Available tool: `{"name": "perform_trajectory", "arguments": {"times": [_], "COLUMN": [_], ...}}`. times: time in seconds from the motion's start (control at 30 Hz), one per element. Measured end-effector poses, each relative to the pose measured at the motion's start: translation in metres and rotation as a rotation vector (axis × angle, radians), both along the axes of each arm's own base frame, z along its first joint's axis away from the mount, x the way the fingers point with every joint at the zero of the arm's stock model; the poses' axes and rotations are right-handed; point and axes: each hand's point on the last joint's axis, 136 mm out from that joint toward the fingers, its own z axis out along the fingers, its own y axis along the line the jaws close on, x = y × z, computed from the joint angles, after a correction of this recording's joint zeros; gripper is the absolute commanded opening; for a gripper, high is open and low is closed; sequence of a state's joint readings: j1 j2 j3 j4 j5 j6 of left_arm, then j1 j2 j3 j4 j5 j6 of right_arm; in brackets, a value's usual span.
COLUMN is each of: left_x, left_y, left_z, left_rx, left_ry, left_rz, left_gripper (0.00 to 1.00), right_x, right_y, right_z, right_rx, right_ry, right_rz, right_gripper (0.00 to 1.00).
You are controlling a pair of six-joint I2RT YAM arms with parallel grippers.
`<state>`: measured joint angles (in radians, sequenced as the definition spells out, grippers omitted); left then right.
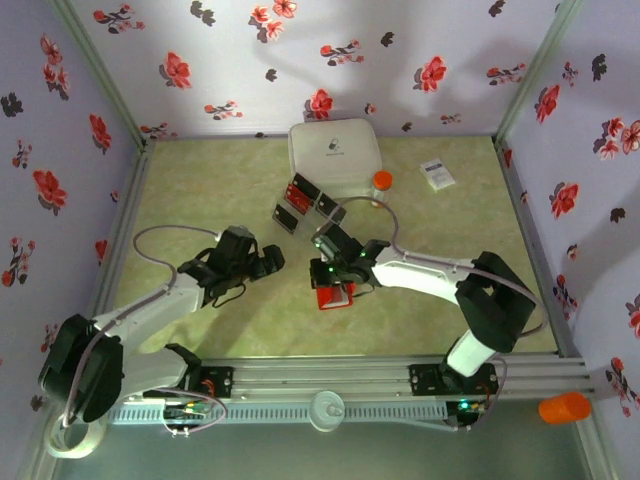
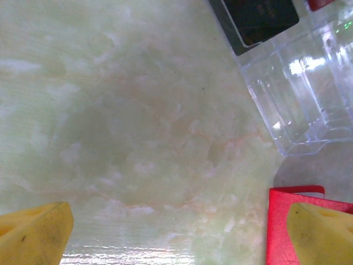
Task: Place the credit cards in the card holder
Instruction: Close the card holder at the center of the table.
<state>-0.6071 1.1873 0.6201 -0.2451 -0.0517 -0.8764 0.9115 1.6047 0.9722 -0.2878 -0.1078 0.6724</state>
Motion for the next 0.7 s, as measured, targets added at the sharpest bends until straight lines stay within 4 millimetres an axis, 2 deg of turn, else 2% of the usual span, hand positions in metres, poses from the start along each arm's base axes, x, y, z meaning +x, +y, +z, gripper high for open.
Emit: {"name": "perform_trajectory", "arguments": {"times": [0.1,0.33,0.5,0.7], "left_x": [-0.001,-0.003,-0.013,-0.025], "left_y": [-0.008,-0.046,-0.071,-0.089], "left_z": [-0.003,0.004,-0.008,-0.029], "left_rx": [0.018,0.043,0.08,0.127], "left_ry": [0.009,-0.007,0.018,0.065], "left_rz": [-0.04,-0.182,-0.282,-0.361], "left_gripper": [1.0,1.0,1.0,1.0], "right_x": [-0.002,-0.007,-0.011,-0.012], "right_y": [-0.017,-0.046,-0.054,-0.055], "right_z": [-0.01,-0.029,-0.04,-0.04], "right_rx": [-0.027,-0.065,-0.069,-0.048], "right_ry": [0.008,0.018,0.023,0.007], "right_rz": [-0.024,-0.069,-0.082,-0.089], "right_gripper": [0.0,0.0,0.0,0.0]}}
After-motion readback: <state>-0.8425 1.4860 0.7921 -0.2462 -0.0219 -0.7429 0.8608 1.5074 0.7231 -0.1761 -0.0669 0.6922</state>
